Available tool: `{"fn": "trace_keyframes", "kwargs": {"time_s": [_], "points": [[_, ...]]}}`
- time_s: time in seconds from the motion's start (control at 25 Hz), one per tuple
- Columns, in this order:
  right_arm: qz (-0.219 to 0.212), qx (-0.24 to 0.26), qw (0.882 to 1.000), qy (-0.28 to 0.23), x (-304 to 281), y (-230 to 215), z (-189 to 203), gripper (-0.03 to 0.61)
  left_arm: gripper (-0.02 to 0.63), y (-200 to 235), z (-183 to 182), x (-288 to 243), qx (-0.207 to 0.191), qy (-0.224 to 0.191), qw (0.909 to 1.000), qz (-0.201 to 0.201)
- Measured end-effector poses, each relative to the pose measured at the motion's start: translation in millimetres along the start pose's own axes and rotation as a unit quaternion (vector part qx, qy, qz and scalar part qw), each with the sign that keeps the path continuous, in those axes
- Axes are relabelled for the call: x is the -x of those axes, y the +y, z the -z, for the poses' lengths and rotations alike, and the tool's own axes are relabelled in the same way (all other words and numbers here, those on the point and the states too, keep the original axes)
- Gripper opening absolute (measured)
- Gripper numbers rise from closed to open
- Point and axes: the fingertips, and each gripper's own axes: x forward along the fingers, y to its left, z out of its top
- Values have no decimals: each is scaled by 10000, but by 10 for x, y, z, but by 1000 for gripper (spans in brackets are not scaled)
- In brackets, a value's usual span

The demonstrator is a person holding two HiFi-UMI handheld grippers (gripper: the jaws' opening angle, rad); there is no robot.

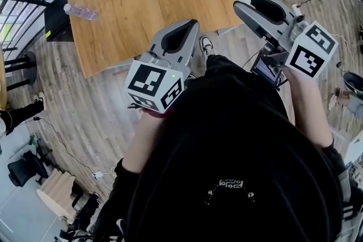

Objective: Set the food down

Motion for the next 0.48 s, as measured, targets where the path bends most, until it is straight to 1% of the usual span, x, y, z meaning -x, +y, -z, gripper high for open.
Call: {"fn": "trace_keyframes", "kwargs": {"time_s": [0.2, 0.48], "points": [[-264, 14, 9996, 81, -329, -356, -316, 175, 0, 351, -224, -289, 35, -26, 9997, -257], [-499, 1, 9986, 171, -747, -871, -564, 175, 0, 816, -321, -691, 143, 45, 9986, -516]]}}
